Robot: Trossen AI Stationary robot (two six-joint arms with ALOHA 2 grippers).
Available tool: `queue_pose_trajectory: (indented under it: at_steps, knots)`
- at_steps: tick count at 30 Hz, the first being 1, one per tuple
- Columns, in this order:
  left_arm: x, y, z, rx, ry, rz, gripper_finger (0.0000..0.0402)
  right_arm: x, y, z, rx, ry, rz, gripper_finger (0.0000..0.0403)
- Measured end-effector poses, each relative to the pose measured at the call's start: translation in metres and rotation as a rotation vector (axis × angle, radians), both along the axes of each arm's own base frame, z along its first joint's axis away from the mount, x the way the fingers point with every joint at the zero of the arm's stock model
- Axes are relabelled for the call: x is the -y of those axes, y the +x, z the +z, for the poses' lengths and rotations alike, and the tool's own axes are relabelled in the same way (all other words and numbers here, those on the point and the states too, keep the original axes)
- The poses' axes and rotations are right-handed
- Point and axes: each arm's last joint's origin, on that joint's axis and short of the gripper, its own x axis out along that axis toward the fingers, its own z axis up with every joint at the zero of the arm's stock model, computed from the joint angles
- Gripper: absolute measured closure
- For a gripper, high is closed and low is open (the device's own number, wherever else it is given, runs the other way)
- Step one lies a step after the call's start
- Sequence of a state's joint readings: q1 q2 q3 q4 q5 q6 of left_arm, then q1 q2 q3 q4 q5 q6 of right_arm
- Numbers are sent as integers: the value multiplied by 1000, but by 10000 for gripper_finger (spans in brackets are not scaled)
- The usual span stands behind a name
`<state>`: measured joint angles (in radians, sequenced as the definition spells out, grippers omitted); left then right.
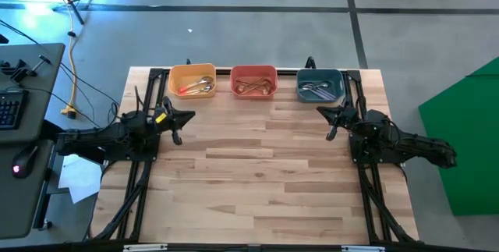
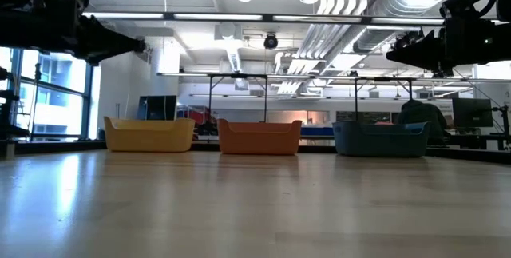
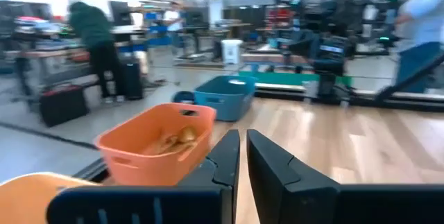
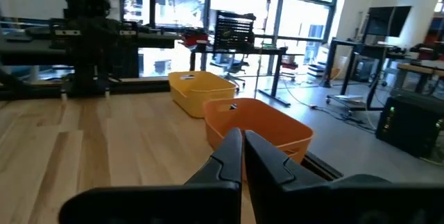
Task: Sort silverware by color (type)
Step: Return to Home Position
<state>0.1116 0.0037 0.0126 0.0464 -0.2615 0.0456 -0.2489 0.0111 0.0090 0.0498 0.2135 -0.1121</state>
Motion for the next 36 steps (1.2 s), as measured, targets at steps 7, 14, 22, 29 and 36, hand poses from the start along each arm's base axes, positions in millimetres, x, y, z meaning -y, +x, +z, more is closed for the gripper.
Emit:
queue_pose_trajectory:
  at_steps: [7, 14, 22, 29, 36]
  knots:
    - [-3, -1, 1, 31, -59, 55, 380, 2, -1, 1, 12, 1, -84, 403]
    - [-3, 2, -3, -2, -85, 49, 380, 4, -2, 1, 6, -13, -154, 403]
    - [-4, 3, -5, -31, -81, 61, 380, 4, -2, 1, -8, -34, -154, 403]
    - [-4, 3, -5, 8, -167, 58, 380, 4, -2, 1, -8, -35, -154, 403]
    - [-4, 3, -5, 8, -168, 58, 381, 4, -2, 1, -8, -35, -153, 402]
